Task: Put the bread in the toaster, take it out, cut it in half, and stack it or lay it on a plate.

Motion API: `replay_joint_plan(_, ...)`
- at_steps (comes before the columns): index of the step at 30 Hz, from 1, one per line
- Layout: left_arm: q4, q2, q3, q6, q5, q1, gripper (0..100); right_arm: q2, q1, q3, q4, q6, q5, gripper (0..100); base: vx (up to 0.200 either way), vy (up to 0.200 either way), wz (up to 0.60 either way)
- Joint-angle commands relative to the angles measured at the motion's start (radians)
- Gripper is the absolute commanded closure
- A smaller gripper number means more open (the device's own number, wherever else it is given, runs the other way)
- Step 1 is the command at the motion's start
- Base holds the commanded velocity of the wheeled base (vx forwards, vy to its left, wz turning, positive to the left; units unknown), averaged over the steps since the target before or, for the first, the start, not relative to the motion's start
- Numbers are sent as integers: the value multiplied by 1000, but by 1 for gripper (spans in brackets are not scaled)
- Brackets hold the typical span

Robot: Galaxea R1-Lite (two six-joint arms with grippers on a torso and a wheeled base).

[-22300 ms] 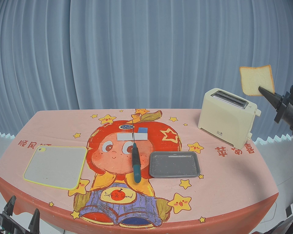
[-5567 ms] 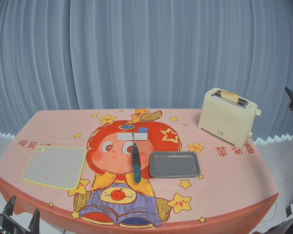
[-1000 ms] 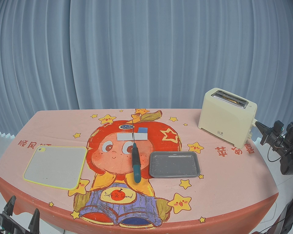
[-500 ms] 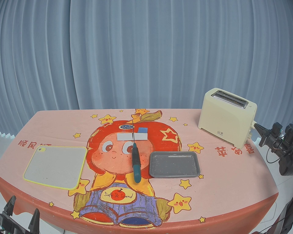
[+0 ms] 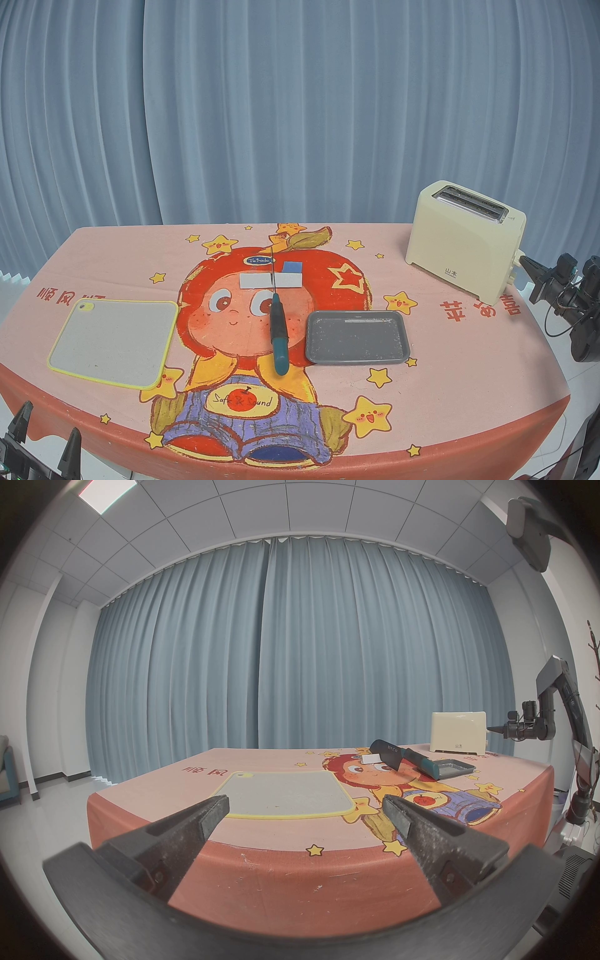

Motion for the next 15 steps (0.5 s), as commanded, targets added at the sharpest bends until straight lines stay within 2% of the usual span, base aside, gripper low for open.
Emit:
replay_joint_plan(1, 0, 0, 18, 0, 0, 0, 0, 7, 0, 1, 2, 0, 1, 100, 0, 0, 0)
replay_joint_plan(15, 0, 0, 18, 0, 0, 0, 0, -79, 6, -7, -5, 3, 1, 100, 0, 0, 0)
